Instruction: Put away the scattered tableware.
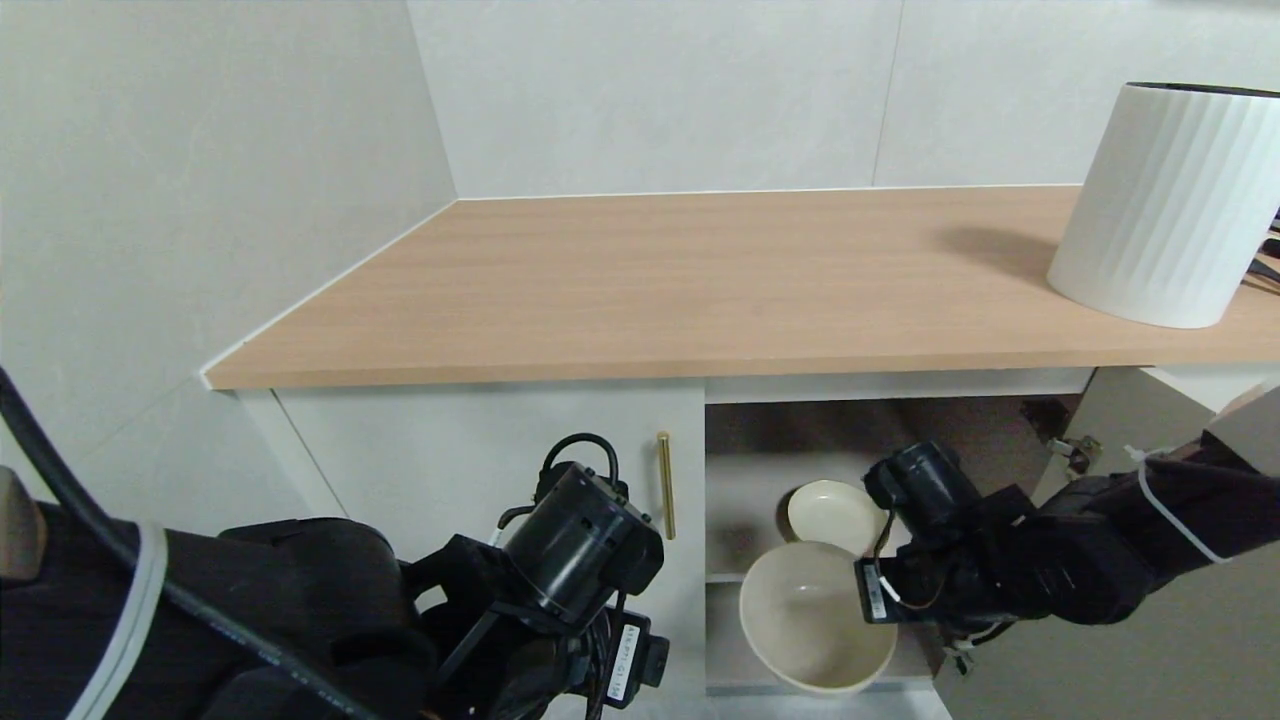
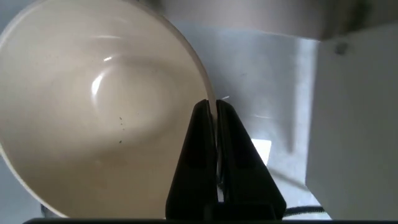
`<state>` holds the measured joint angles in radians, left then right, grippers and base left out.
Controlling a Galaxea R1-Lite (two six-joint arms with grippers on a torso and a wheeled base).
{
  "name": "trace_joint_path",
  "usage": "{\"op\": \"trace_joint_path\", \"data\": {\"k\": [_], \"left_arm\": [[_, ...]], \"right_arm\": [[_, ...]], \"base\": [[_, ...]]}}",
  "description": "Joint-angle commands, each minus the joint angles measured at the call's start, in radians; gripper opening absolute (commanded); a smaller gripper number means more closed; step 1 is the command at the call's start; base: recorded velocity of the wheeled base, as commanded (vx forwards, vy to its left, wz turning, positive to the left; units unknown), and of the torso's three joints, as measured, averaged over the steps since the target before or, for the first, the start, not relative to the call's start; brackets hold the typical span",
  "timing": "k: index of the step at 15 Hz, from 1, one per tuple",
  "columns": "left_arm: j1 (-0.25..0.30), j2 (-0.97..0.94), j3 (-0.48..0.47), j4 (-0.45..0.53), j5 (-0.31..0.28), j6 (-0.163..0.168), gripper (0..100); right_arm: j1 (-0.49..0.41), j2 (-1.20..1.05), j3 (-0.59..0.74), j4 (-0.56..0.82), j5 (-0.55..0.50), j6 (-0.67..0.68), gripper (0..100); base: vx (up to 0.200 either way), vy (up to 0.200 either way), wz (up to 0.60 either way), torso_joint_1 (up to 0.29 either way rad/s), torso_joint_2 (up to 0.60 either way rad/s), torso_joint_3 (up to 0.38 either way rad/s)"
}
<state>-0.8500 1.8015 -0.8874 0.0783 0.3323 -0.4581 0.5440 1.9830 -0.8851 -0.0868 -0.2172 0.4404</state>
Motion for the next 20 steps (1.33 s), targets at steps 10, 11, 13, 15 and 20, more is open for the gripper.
{"op": "trace_joint_path", "data": {"k": [10,11,13,15,20], "left_arm": [[0.005,0.001,-0.001,0.000,0.001,-0.002,100],[0.005,0.002,-0.001,0.000,0.001,-0.002,100],[0.005,0.002,-0.001,0.000,0.001,-0.002,100],[0.005,0.002,-0.001,0.001,0.001,-0.002,100],[0.005,0.007,-0.001,0.000,0.001,-0.002,100]], "right_arm": [[-0.191,0.217,-0.091,-0.367,-0.126,0.113,0],[-0.196,0.238,-0.109,-0.367,-0.126,0.127,0],[-0.205,0.264,-0.135,-0.367,-0.128,0.138,0],[-0.222,0.301,-0.175,-0.367,-0.129,0.159,0],[-0.250,0.364,-0.235,-0.366,-0.129,0.161,0]], "base": [[0.000,0.000,0.00,0.000,0.00,0.000],[0.000,0.000,0.00,0.000,0.00,0.000],[0.000,0.000,0.00,0.000,0.00,0.000],[0.000,0.000,0.00,0.000,0.00,0.000],[0.000,0.000,0.00,0.000,0.00,0.000]]}}
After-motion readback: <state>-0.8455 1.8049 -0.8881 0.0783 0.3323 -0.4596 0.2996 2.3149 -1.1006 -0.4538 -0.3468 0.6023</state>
